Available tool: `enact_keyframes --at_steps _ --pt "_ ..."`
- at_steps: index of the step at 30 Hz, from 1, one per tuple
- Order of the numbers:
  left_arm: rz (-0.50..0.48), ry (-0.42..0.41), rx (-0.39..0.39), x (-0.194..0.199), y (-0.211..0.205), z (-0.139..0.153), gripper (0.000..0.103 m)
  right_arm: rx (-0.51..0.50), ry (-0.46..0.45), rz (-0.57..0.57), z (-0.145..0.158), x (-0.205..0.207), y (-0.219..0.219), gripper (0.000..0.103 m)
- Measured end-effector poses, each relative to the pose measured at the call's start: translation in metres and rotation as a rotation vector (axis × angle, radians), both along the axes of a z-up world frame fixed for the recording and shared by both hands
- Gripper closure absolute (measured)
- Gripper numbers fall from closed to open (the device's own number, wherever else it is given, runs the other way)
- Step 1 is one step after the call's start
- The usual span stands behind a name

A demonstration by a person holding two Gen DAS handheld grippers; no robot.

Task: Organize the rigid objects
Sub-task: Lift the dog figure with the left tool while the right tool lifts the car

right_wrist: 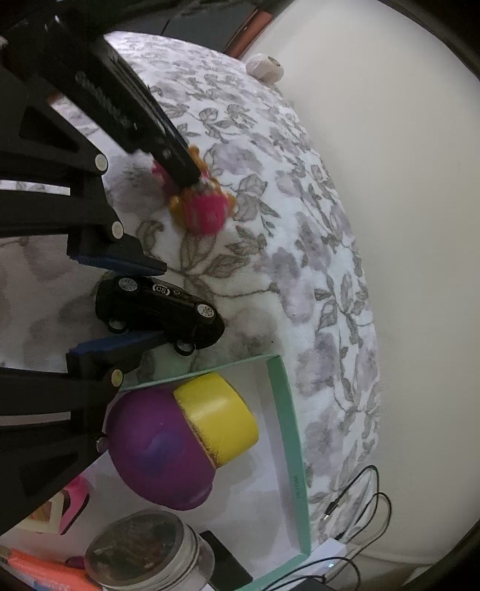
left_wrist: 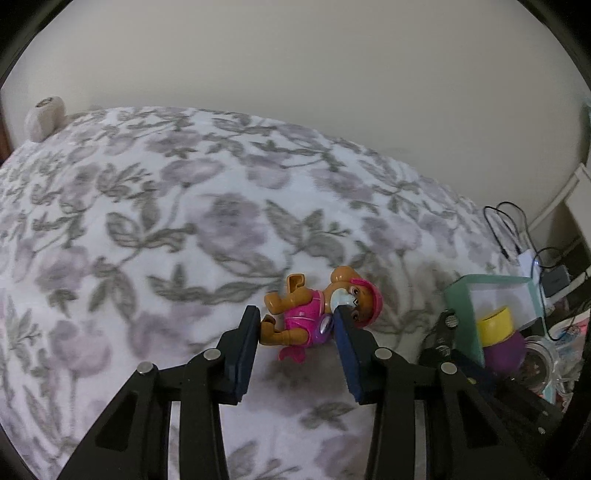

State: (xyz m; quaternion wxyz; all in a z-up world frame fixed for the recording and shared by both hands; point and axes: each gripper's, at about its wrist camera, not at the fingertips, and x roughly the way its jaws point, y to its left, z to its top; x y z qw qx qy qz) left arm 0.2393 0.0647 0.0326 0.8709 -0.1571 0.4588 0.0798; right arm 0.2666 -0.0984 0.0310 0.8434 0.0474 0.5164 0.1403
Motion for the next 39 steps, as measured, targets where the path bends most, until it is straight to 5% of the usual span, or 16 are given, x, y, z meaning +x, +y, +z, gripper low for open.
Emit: enact_keyframes --at_steps 10,27,39 --pt "0.02 0.005 -0.023 -0.004 0.008 -0.002 0.06 -0.122 -0.05 0.017 -0.006 -0.002 0.013 0.066" --pt "0.036 -0.037 -0.004 -0.019 0.009 0.026 0.061 -0.076 -0.108 0.072 0.028 -0.021 0.012 0.069" --pt "-0.046 -0.135 -0.015 -0.059 -0.054 0.107 0.061 -0.018 -0.159 -0.061 0.102 -0.067 -0.075 0.069"
